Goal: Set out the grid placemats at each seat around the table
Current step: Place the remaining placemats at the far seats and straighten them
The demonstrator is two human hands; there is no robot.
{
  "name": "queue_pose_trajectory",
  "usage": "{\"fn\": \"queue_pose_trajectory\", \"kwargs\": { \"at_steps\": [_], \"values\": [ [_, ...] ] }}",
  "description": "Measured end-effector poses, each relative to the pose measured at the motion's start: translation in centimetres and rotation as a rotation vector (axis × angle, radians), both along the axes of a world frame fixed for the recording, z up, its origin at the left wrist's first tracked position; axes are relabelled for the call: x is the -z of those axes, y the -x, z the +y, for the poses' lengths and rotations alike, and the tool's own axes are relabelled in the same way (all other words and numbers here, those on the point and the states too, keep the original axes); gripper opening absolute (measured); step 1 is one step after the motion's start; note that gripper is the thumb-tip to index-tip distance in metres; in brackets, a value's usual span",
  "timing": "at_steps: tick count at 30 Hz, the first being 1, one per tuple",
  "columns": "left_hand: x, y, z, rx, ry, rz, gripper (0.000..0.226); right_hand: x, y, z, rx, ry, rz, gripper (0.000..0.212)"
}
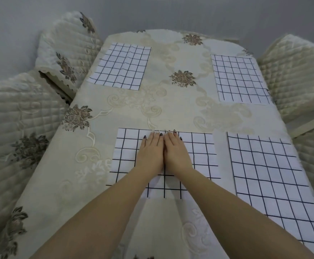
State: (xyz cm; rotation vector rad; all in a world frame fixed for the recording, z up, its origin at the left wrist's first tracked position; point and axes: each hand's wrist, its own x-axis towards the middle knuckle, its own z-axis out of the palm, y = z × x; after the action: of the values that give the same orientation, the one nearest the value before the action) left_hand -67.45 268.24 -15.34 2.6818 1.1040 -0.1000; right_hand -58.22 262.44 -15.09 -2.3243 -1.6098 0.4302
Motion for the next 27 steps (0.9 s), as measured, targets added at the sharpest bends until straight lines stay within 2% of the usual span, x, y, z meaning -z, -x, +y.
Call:
{"fn": "queue_pose_trajectory", "kwargs": {
  "at_steps": [3, 5, 7, 13, 22, 24, 27],
  "values": [
    [1.2, -0.8, 0.6, 0.02, -0.053, 0.01, 0.064, 1.0, -0.3, 0.6, 0.008, 0.08, -0.083, 0.06],
    [2.1, -0.6, 1.0, 0.034, -0.057, -0.006, 0.06, 1.3, -0.5, 0.6, 0.004, 0.111, -0.113, 0.057],
    [2.7, 0.0, 1.0, 0.014, -0.074, -0.044, 0.068, 1.8, -0.7, 0.2, 0.007, 0.116, -0.16, 0.056],
    [3.3, 1.9, 1.9, -0.116, -0.134, -0.065, 0.071, 2.5, -3.3, -1.8, 0.114, 0.2, -0.227, 0.076],
    [2.9, 8.4, 3.5, -0.274, -0.145, 0.0, 0.077, 1.3, -7.3, -6.1, 0.272, 0.326, -0.223, 0.073],
    [2.4, 8.7, 2.6, -0.283, -0.147, -0.025, 0.075, 0.8, -5.7, -6.0, 0.281, 0.294, -0.201, 0.07],
    [1.5, 7.3, -0.4, -0.162, -0.164, -0.064, 0.067, 0.4, -1.1, -5.4, 0.177, 0.171, -0.168, 0.068]
  ]
}}
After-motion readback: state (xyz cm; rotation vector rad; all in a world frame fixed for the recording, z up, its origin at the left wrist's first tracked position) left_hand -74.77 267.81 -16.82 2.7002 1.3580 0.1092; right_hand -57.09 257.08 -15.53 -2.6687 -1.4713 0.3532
